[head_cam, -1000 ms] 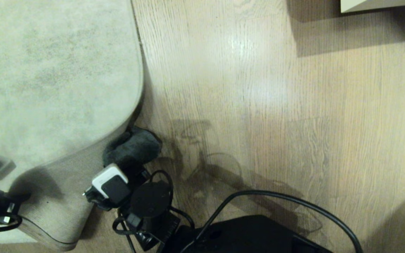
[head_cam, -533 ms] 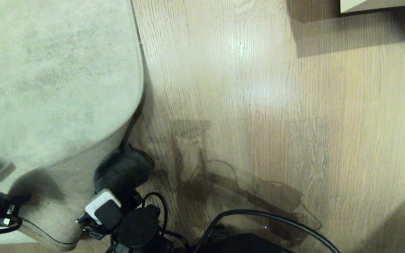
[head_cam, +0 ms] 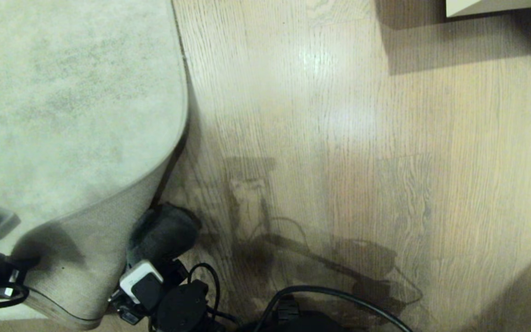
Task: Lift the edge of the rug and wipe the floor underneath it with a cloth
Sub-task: Wipe the floor under the carpet with a rag
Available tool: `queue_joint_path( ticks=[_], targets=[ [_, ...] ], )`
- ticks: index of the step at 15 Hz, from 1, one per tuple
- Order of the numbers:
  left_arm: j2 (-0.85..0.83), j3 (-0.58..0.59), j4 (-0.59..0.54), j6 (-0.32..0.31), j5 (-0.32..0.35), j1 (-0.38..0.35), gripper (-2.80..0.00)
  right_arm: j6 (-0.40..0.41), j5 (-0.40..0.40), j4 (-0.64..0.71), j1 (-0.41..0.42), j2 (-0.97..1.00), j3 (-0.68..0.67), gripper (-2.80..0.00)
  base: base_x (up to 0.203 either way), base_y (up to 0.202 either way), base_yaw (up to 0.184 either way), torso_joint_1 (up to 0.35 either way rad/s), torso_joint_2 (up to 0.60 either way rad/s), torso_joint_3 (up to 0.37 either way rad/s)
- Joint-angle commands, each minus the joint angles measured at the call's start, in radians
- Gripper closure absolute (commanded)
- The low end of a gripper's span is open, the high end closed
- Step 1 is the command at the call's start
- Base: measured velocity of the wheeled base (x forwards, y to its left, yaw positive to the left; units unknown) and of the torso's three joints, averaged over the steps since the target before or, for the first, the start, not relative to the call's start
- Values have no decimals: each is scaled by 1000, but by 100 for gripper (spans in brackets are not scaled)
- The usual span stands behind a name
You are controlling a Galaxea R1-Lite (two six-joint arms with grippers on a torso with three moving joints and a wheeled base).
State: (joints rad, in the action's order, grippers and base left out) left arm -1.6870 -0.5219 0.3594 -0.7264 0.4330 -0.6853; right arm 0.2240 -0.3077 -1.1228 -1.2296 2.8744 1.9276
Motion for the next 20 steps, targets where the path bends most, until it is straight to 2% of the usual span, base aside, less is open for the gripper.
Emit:
queue_joint_path(
  ticks=[1, 9, 20],
  targets=[
    [-2, 2, 3, -4, 3, 0, 0, 1, 2, -5, -1, 33, 13, 0, 0, 0, 0, 0, 0, 0],
    [-5, 5, 3, -4, 3, 0, 0, 4, -2, -17, 137, 2, 16, 0, 0, 0, 0, 0, 0, 0],
    [-5, 8, 3, -5, 3, 1, 0, 38, -11, -21, 202, -137, 15, 0, 0, 0, 0, 0, 0, 0]
  ],
)
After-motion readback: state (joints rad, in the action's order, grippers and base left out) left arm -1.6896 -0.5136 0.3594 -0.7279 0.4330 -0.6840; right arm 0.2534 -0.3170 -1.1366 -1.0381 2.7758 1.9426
